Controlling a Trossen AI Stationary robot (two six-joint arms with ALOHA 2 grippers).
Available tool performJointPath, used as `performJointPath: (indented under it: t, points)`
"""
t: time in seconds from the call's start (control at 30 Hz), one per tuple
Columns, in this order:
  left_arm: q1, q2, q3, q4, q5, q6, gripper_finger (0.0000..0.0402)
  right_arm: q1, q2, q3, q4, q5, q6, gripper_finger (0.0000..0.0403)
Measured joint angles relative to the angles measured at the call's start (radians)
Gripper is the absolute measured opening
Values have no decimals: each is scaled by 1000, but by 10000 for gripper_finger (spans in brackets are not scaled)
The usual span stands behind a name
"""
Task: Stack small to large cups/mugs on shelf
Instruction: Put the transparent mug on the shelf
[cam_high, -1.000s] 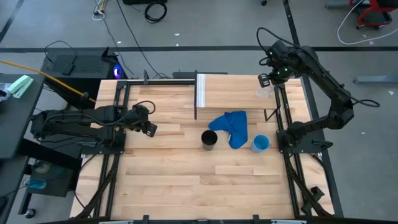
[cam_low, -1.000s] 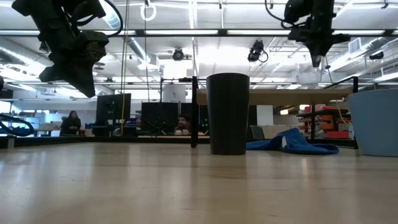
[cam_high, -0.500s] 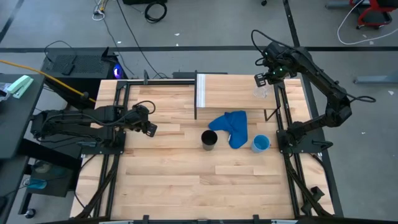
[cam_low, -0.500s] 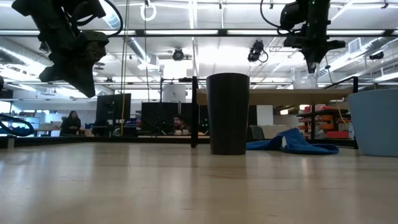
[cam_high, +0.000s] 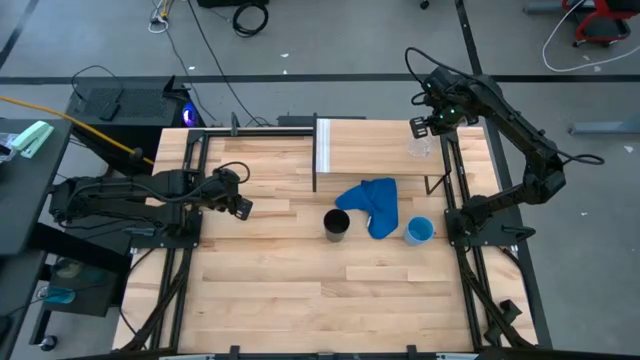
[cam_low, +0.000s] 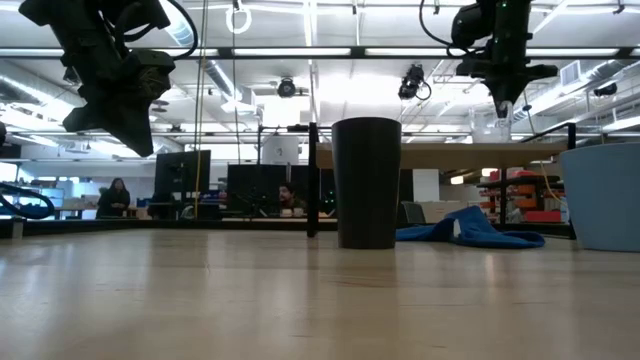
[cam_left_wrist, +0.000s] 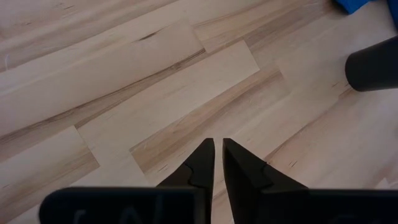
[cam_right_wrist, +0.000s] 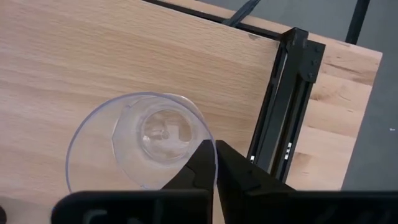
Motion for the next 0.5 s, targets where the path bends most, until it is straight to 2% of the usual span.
performJointPath:
  t: [0.5]
  points:
    - [0, 0, 0, 0, 0, 0, 31, 0, 0, 0, 0, -4, -4, 40]
